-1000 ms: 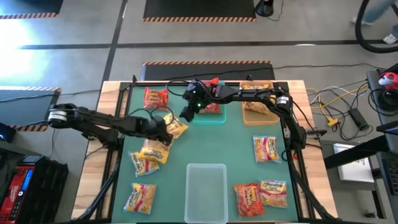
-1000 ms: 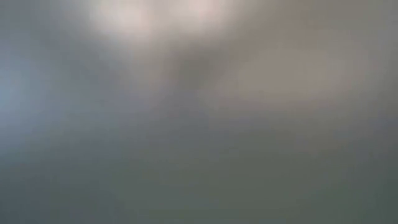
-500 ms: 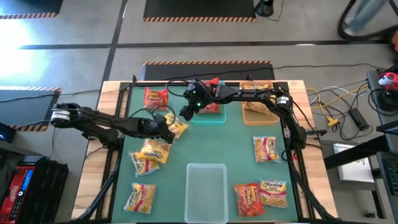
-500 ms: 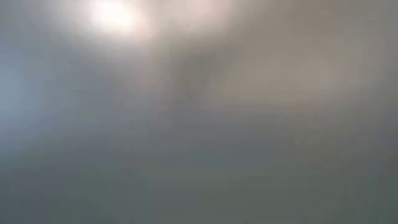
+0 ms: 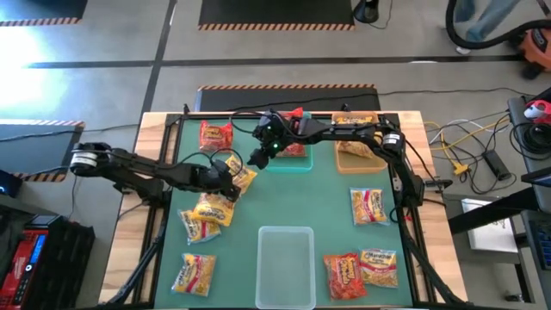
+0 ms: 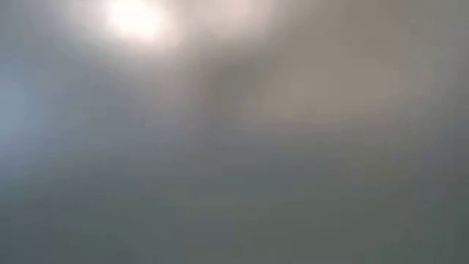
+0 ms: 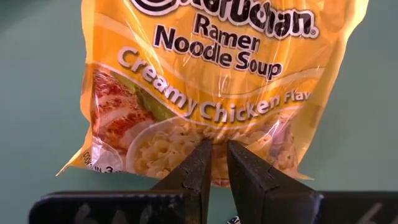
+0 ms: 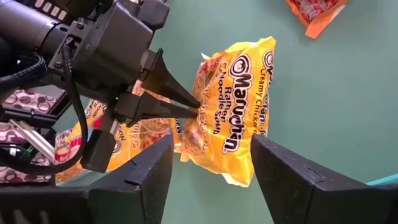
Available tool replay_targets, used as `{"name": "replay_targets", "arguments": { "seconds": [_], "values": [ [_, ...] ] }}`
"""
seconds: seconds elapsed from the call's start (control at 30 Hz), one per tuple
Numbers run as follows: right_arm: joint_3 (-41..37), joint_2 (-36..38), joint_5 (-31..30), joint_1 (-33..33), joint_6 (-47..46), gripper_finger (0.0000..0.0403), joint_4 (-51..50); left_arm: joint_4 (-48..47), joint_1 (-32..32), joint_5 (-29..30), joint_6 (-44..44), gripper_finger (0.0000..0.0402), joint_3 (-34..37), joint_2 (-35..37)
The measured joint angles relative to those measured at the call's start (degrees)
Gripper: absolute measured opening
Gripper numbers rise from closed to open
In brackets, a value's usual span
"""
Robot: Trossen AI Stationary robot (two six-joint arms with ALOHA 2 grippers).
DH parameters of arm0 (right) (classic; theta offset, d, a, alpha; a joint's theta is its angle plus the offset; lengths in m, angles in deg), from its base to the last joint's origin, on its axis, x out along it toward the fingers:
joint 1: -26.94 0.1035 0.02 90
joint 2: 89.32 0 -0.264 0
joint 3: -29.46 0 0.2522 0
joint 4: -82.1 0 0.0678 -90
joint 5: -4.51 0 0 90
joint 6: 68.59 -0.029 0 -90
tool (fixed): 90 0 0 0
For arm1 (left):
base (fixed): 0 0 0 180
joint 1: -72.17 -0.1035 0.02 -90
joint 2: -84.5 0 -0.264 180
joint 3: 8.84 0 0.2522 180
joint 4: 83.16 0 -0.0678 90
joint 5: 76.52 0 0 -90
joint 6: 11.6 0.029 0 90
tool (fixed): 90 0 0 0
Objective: Sort Maruchan noodles
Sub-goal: Put the yellow noodle pack into the orange bin
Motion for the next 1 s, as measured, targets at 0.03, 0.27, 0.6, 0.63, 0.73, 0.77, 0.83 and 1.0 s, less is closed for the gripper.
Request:
{"name": "replay_targets", "arguments": {
  "seconds": [0.03,0.27,0.6,0.63,0.73,0.77,0.83,1.0],
  "values": [
    [0.02,-0.30,-0.13,0.12,0.02,0.0208,0.48,0.01,0.00,0.12,-0.05,0.0038,0.00,-0.14],
    [-0.02,-4.31,-0.44,1.09,0.01,0.0221,2.12,0.58,0.06,2.22,-1.77,0.0038,-0.07,-2.71],
    [0.04,-6.27,-3.21,1.12,1.06,0.0222,4.33,0.34,0.89,1.92,-2.85,0.0038,0.12,-4.12],
    [0.04,-6.27,-3.42,1.12,1.14,0.0222,4.82,0.24,0.90,1.82,-2.93,0.0038,0.16,-4.18],
    [0.04,-6.31,-4.31,0.97,1.19,0.0222,6.19,-0.04,0.87,1.49,-3.48,0.0038,0.72,-4.29],
    [0.04,-6.40,-5.30,0.97,1.25,0.0222,6.85,-0.01,0.83,1.52,-4.06,0.0038,1.09,-4.37],
    [0.04,-6.51,-6.58,1.05,1.81,0.0222,7.01,0.15,0.87,1.67,-5.39,0.0038,1.77,-4.33],
    [0.04,-6.81,-6.09,1.27,1.78,0.0222,7.51,1.87,0.87,1.97,-6.44,0.0038,3.04,-4.22]
  ]
}}
